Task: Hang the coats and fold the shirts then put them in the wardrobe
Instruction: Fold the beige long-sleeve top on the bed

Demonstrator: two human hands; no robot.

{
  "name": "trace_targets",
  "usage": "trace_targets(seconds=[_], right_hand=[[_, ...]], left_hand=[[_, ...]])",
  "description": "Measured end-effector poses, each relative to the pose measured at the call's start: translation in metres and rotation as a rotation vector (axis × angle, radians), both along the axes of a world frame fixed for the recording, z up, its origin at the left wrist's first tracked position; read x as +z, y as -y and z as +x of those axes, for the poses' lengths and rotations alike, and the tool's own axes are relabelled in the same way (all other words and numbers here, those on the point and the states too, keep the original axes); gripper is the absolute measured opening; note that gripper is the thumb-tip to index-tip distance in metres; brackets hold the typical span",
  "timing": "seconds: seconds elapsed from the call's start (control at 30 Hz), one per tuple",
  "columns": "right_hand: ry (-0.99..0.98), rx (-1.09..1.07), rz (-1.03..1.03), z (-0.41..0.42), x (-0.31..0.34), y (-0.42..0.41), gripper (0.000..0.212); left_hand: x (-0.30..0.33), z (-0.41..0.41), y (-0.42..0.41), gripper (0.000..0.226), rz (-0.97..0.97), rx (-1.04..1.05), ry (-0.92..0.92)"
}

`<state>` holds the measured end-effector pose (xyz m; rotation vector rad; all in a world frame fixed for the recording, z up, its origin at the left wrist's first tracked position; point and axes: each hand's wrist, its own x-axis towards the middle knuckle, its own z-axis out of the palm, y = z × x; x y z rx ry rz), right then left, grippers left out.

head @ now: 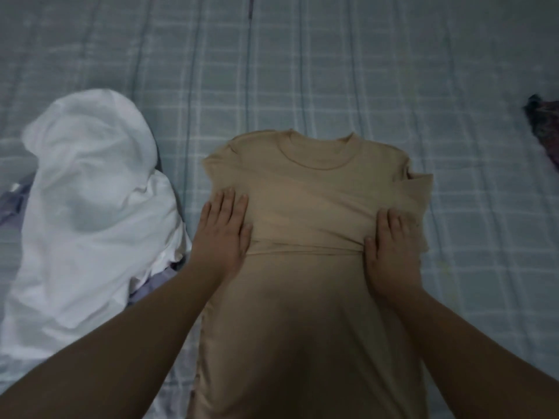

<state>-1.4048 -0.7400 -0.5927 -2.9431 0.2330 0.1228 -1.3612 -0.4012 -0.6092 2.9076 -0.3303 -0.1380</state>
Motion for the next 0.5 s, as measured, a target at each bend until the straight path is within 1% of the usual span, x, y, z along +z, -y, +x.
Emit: trace_targets(seconds=[0.07,0.17,0.23,0.33,0.4,0.5], right_hand=[[0.043,0.005,0.070,-0.016,0.008,-0.006,0.060],[0.045,0.073,0.100,-0.066,0.019,-0.011,0.057],[-0.015,0.102,0.092,-0.110,0.021,-0.008,0.057],[-0.135,0.062,0.047,-0.180,0.022,0.000,0.061],[-0.119,-0.022,0.116,-0.216,0.025,0.008,0.060],[-0.147,-0.284,0.367,-0.258,0.032,0.015,0.060]], left_hand=[[0.006,-0.015,0.000,0.057,-0.020,0.001,0.004],[0.009,-0.064,-0.004,0.057,-0.065,-0.035,0.008],[0.010,-0.110,-0.010,0.060,-0.097,-0.015,-0.039],[0.012,-0.184,-0.019,0.061,-0.127,0.026,-0.106],[0.013,-0.228,-0.028,0.063,-0.212,0.125,-0.157],[0.027,-0.277,-0.035,0.067,-0.416,0.398,-0.292]])
